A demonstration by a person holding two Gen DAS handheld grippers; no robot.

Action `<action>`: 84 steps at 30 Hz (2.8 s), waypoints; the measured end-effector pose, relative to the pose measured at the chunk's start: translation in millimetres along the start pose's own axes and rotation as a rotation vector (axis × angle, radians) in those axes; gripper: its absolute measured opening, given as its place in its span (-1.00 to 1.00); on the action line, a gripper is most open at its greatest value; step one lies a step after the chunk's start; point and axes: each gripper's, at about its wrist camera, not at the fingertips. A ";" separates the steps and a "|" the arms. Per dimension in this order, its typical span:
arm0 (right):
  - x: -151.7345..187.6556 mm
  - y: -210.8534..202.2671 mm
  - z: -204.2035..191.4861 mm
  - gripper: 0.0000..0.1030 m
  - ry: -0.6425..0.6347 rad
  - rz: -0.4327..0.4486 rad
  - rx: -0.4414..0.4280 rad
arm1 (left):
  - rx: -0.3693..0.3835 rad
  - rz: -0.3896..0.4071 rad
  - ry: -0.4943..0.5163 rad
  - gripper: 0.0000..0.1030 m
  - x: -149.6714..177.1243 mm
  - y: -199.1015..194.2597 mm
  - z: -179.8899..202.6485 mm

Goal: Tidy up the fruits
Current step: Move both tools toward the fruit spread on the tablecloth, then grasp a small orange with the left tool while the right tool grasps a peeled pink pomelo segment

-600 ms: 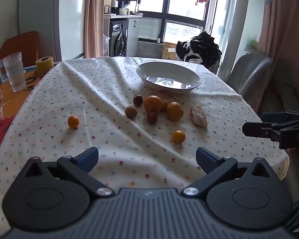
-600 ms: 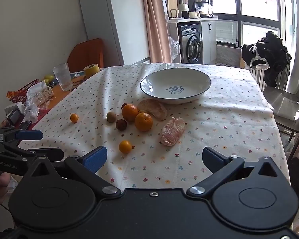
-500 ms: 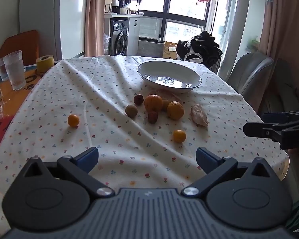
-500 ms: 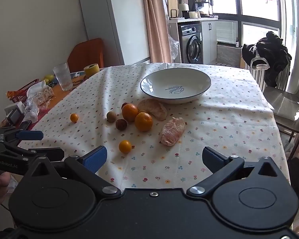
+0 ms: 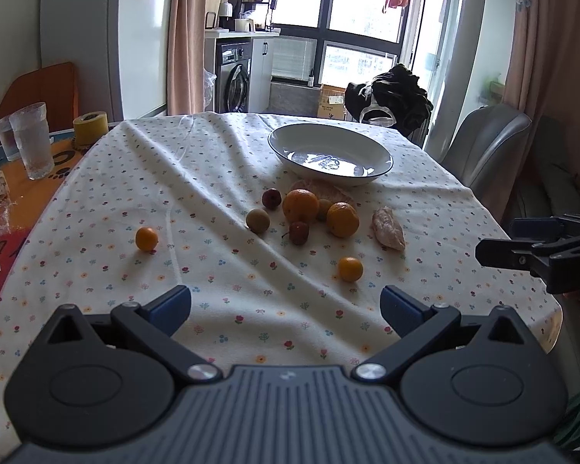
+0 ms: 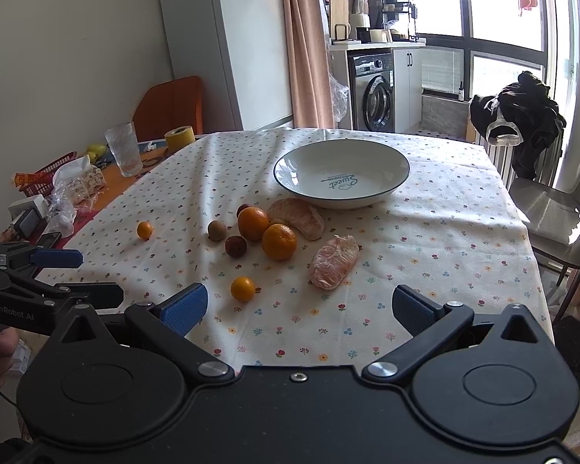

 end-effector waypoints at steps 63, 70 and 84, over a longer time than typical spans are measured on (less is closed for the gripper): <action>5.5 20.2 24.4 1.00 0.053 0.020 -0.129 | 0.032 0.003 0.001 0.99 -0.9 23.9 3.7; 9.8 35.2 33.6 0.89 0.068 0.016 -0.126 | 0.054 0.015 -0.008 0.87 -1.0 37.9 8.2; 8.4 61.3 44.2 0.46 0.104 0.002 -0.126 | 0.115 -0.020 -0.007 0.16 -5.7 73.2 26.4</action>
Point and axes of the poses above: each gripper's, at about its wrist camera, not at the fingertips, and y roughly the way its jaws point, z to its right, x to its underside, and after that the axes turned 7 degrees about y, right-handed
